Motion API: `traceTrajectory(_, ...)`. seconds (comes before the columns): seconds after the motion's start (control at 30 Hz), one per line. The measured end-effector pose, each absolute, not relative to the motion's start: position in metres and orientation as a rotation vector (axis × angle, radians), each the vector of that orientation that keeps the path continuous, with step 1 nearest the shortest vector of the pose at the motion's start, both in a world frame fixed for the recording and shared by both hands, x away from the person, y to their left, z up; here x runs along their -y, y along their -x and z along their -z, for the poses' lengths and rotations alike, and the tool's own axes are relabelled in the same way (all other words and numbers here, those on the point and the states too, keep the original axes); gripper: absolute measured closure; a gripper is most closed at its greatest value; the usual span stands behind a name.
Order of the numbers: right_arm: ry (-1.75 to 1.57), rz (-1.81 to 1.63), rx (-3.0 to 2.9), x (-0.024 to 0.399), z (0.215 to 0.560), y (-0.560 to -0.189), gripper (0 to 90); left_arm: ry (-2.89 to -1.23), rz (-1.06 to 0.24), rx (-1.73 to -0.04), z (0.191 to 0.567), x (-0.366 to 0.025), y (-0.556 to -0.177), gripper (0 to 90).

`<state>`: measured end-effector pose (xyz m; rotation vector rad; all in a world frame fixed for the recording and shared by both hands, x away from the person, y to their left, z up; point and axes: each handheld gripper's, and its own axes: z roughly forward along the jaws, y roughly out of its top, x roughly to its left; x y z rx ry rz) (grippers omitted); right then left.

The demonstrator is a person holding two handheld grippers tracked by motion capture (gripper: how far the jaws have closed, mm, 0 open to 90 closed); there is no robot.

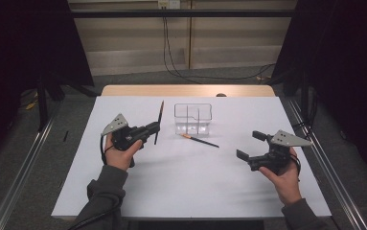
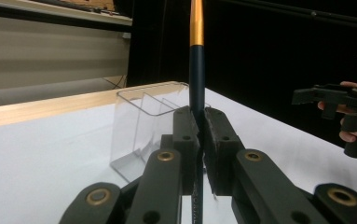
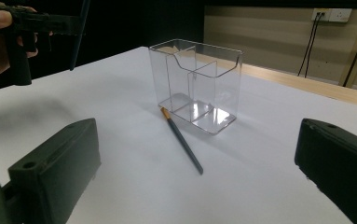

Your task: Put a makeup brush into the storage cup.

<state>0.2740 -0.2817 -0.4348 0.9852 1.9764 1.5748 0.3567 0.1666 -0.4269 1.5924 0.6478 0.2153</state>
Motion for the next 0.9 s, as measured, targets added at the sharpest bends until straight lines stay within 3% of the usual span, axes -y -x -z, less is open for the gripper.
traceTrajectory(0.9, -0.982, -1.593, -2.009, 0.266, 0.435, -0.283, 0.0, -1.612, -0.135, -0.548, 0.429, -0.128, -0.348, 84.2)
